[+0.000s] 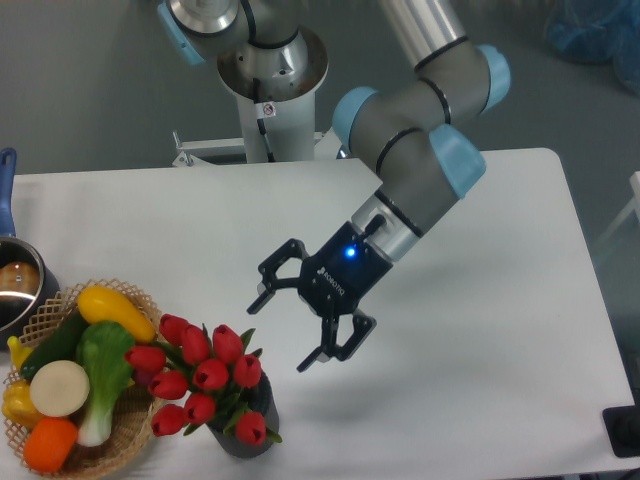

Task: Pick up the flowers from the vase
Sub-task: 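Move the open gripper toward the red tulips in the black vase, then lower the gripper around the tulip stems and close it, then lift the gripped tulips up out of the black vase, then carry the tulip bunch away from the vase and hold it raised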

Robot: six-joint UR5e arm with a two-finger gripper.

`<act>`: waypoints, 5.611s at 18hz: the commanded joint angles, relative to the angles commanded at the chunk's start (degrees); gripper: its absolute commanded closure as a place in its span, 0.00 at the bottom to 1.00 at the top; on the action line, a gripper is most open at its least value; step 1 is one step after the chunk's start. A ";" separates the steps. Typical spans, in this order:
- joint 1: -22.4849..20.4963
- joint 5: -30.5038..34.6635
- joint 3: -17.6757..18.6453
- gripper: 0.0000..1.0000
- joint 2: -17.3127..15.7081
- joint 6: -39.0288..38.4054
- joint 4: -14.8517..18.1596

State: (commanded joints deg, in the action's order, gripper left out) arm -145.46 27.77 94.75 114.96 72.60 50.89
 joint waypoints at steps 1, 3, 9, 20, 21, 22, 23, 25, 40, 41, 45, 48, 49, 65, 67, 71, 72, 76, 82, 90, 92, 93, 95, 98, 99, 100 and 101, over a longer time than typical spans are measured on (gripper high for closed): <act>0.70 -0.17 0.00 0.03 0.18 -0.09 0.00; 1.32 -1.49 0.00 0.03 0.70 -0.09 0.00; 2.11 -6.32 0.00 0.03 1.50 -0.09 -0.09; 2.20 -6.86 -0.09 0.86 1.32 -0.26 -0.09; 2.03 -6.86 -0.09 0.87 1.32 -0.26 -0.09; 1.94 -6.86 -0.17 0.87 1.24 -0.26 -0.09; 1.76 -6.86 -0.44 0.88 1.23 -0.35 -0.09; 1.24 -6.94 -1.57 0.88 1.06 -0.79 -0.09; 1.23 -6.86 -7.12 0.90 -0.08 -12.47 0.00; 1.23 -6.86 -7.21 0.90 -0.61 -13.35 0.00; 1.14 -6.86 -7.29 0.90 -2.71 -16.43 0.00; 1.23 -6.86 -8.26 0.90 -3.68 -19.50 0.00; 1.32 -6.86 -8.78 0.90 -3.77 -20.73 0.00; 0.88 -8.70 -15.55 0.90 -5.18 -27.15 0.00; 0.88 -8.70 -16.61 0.90 -5.36 -28.12 0.00; -0.34 -8.70 -17.49 0.90 -5.44 -29.00 0.00; -0.78 -8.70 -17.49 0.91 -5.79 -28.92 0.00; -3.77 -6.34 -17.58 0.91 -7.46 -27.78 0.00; -6.76 6.57 -17.05 0.93 -9.05 -25.49 0.17; -9.40 16.08 -12.58 0.97 -10.54 -22.50 0.17; -11.24 15.65 -10.90 0.99 -10.98 -21.80 0.26; -11.68 15.56 -10.20 1.00 -11.16 -21.80 0.35; -12.13 16.60 -8.97 1.00 -12.20 -22.49 1.22; -13.09 20.46 -7.39 1.00 -13.70 -22.15 4.12; -13.27 22.48 -7.12 1.00 -14.23 -21.89 4.30; -13.36 24.15 -7.03 1.00 -14.49 -21.80 4.39; -13.01 26.26 -7.03 1.00 -14.58 -21.88 4.83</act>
State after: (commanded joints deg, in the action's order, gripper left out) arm -158.47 54.03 87.71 100.37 50.71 55.72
